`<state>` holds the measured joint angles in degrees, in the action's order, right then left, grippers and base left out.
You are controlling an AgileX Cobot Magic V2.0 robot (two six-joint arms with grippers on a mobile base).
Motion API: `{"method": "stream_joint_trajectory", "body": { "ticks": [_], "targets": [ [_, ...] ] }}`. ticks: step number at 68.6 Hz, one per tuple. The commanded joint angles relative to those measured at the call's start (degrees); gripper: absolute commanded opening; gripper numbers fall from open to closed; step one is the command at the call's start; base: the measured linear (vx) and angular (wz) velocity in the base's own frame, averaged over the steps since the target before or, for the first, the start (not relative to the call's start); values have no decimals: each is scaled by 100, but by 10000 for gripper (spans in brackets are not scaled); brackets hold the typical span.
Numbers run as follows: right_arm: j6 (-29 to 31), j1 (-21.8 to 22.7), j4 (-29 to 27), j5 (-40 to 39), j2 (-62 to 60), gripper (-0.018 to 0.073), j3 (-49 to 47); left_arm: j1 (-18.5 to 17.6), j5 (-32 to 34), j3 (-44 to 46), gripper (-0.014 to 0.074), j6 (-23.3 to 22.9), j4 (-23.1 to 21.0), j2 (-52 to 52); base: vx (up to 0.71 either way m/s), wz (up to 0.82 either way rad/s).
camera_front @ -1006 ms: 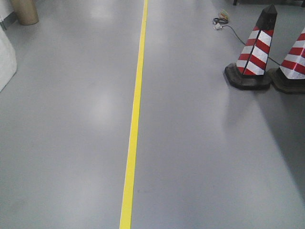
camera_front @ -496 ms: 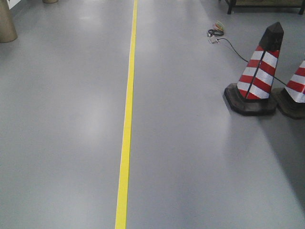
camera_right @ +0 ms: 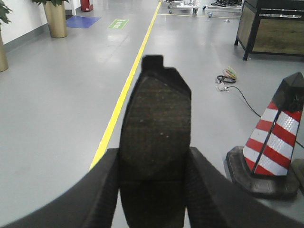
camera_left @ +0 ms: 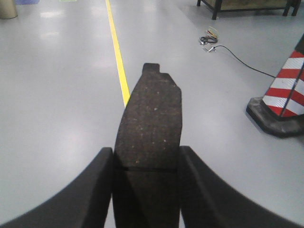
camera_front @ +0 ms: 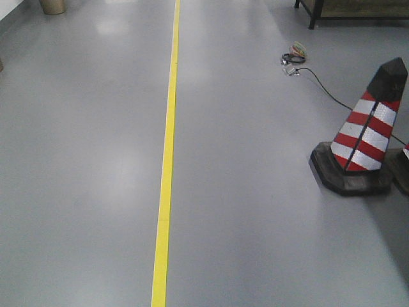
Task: Move and align brake pads A on conveyor
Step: 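Drive along the yellow floor line past the striped cones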
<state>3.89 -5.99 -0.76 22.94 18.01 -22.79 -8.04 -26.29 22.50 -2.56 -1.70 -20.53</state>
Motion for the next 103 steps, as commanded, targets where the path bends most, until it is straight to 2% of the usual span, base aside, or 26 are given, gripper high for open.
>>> {"method": "stream_joint_trajectory", "body": {
  "ticks": [1, 70, 103],
  "targets": [
    [37, 2, 35, -531, 48, -6, -171, -17, 557, 165, -6, -2, -41, -11, 70, -3],
    [37, 2, 35, -537, 49, -6, -171, -17, 557, 165, -6, -2, -41, -11, 59, -6],
    [37, 2, 35, -537, 49, -5, -171, -17, 557, 165, -6, -2, -41, -11, 29, -66]
  ]
}}
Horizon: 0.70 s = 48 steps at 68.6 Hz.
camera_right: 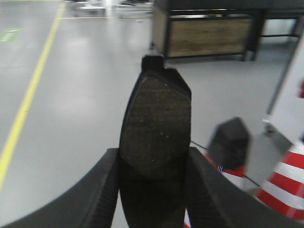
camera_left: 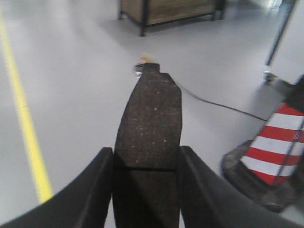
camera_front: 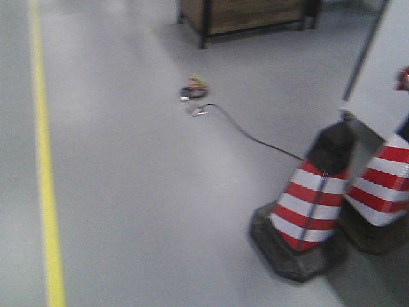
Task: Move and align brake pads A on conveyor
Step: 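Drive along the yellow floor line past the striped cones, then drive up to the black conveyor belt and stop over it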
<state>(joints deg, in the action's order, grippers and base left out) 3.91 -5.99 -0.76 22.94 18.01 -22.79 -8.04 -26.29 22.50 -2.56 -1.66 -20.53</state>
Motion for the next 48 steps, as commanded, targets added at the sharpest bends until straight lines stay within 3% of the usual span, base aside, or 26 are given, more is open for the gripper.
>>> {"method": "stream_joint_trajectory", "body": {
  "ticks": [1, 48],
  "targets": [
    [35, 2, 35, -537, 49, -5, -171, -17, 557, 165, -6, -2, -46, -11, 21, -99],
    [35, 2, 35, -534, 49, -5, -171, -17, 557, 165, -6, -2, -46, -11, 18, -89]
  ]
}}
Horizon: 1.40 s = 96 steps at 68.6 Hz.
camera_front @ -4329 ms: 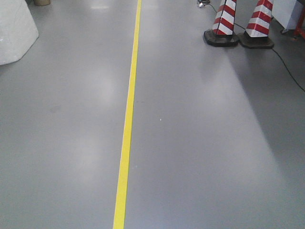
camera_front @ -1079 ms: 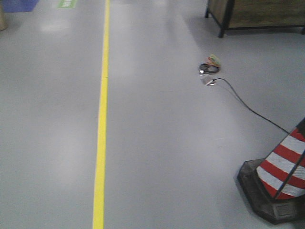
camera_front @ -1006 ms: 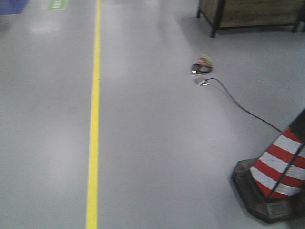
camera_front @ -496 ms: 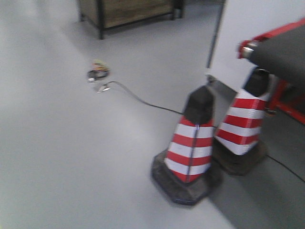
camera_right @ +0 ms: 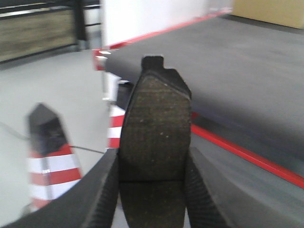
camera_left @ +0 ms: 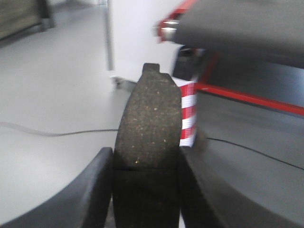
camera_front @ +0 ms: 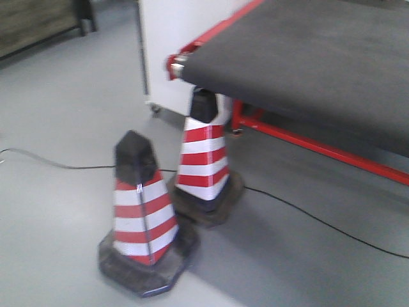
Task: Move and align brake pads A on conveyor
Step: 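Drive up to the black conveyor belt and stop over it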
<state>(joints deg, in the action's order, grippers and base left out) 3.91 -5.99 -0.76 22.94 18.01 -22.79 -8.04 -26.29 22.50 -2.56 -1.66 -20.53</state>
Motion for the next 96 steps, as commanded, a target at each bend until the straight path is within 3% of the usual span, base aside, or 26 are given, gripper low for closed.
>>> {"method": "stream_joint_trajectory", "body": {
  "ticks": [1, 46, 96],
  "targets": [
    [35, 2, 35, -534, 49, -5, -171, -17, 557, 165, -6, -2, -46, -11, 16, -81],
    [35, 2, 35, -534, 49, -5, -171, -17, 557, 165, -6, -2, -46, -11, 10, -74],
    [35, 2, 35, -534, 49, -5, -171, -17, 557, 165, -6, -2, -46, -11, 13, -11]
  ]
}}
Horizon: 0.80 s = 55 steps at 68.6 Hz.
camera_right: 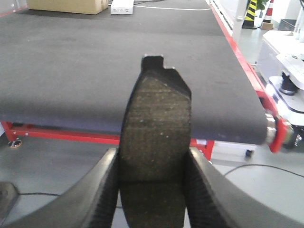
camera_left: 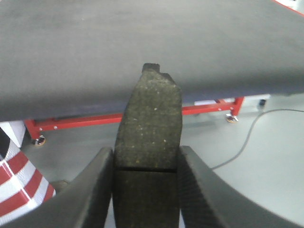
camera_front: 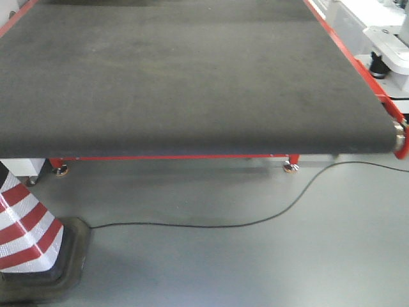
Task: Move and align brake pads A on conveyor
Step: 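Drive up to the black conveyor belt and stop over it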
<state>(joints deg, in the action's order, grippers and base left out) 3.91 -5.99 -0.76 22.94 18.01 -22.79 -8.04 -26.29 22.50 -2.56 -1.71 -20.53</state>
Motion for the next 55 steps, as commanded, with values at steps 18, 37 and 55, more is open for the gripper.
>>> {"method": "stream_joint_trajectory", "body": {
  "ticks": [18, 37, 55],
  "targets": [
    [35, 2, 35, -534, 49, -5, -171, -17, 557, 165, -6, -2, -41, -11, 36, 12],
    [35, 2, 35, -529, 49, -5, -171, -17, 557, 165, -6, -2, -41, -11, 42, 2],
    [35, 2, 35, -534, 49, -5, -171, -17, 557, 165, -6, -2, -41, -11, 39, 1]
  ]
}}
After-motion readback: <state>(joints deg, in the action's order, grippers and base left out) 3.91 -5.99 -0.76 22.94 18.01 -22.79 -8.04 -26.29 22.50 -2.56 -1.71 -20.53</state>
